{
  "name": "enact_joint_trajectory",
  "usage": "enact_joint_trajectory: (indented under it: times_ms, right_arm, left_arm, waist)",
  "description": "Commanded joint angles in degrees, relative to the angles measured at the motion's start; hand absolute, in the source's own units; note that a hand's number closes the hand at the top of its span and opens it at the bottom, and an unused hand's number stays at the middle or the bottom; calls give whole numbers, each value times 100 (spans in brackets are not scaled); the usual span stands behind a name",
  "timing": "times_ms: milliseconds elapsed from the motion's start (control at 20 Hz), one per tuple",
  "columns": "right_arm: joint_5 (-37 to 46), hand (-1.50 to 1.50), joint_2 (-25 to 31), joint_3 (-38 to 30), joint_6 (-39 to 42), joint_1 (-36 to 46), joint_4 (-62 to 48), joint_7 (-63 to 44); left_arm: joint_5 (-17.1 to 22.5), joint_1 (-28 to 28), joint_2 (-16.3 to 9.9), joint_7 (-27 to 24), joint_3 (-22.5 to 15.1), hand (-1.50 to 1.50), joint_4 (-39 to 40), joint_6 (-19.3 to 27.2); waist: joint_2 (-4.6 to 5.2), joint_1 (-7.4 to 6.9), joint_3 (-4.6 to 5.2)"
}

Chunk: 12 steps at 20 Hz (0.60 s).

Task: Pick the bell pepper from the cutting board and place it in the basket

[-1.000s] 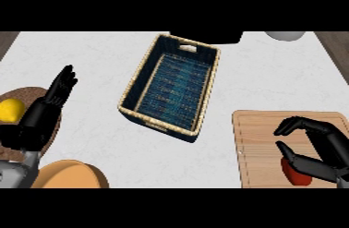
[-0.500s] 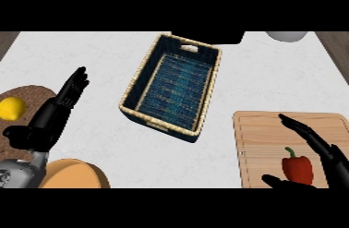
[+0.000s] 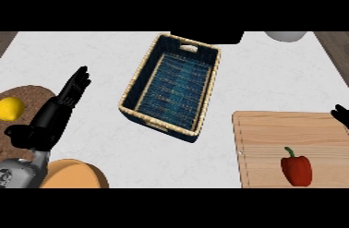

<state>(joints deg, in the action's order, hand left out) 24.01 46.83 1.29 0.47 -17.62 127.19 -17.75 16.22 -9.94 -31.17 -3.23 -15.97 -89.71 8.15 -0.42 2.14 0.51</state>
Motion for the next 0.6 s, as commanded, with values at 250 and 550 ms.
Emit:
enact_joint_trajectory:
  times_ms: [250,550]
  right_arm:
    - [-2103,-150,1142,-1174,2241,-354,1282,-1932]
    - [-3368,-150,865,-2590,3065,-614,1833,-2476]
  left_arm:
    - [-92,162,34,28,20,0,-129,-95]
    - [-266,-40,198,167,197,0,-125,-105]
  waist:
    - [19,-132,-36]
    - [12,-83,-46]
